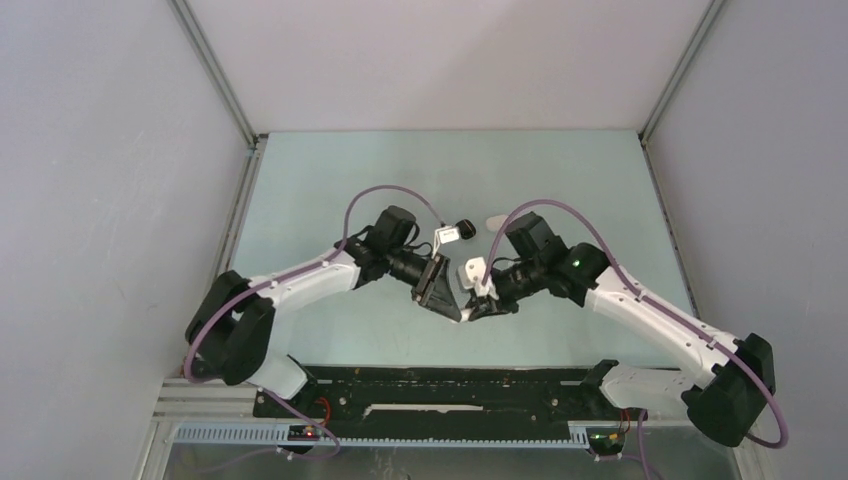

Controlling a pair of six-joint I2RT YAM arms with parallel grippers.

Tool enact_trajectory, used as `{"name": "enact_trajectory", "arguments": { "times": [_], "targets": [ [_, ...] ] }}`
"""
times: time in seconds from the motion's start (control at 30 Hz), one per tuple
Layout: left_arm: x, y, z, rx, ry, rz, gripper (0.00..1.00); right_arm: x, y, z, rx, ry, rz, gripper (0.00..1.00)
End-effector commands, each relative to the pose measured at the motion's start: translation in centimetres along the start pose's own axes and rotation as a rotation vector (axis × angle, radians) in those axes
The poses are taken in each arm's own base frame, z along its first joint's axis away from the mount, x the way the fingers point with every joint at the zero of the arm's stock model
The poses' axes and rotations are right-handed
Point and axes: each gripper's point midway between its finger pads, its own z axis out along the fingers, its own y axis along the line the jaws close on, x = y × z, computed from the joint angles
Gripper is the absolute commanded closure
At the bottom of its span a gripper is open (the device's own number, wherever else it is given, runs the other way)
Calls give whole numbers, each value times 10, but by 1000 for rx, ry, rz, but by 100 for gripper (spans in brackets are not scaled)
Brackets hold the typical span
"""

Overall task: Insert the wireless bluetooth earbuds into the charging case
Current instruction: Pass from the left arm to the right

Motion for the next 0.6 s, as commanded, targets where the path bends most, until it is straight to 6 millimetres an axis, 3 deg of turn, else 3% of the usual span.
{"name": "enact_trajectory", "arguments": {
  "times": [0.0, 0.13, 0.3, 0.47, 0.57],
  "targets": [
    [-34, 0, -25, -130, -181, 224, 37, -17, -8, -19, -1, -126, 132, 98],
    [-48, -1, -47, -291, -326, 366, 29, -1, -25, -31, 7, -178, 306, 98],
    [-74, 8, -76, -518, -577, 446, 26, 3, -39, -47, -20, -313, 509, 98],
    [-67, -5, -58, -543, -721, 643, 26, 0, -45, -60, -83, -432, 674, 98],
    [-68, -12, -58, -509, -847, 709, 26, -2, -49, -66, -131, -502, 755, 98]
  ]
}}
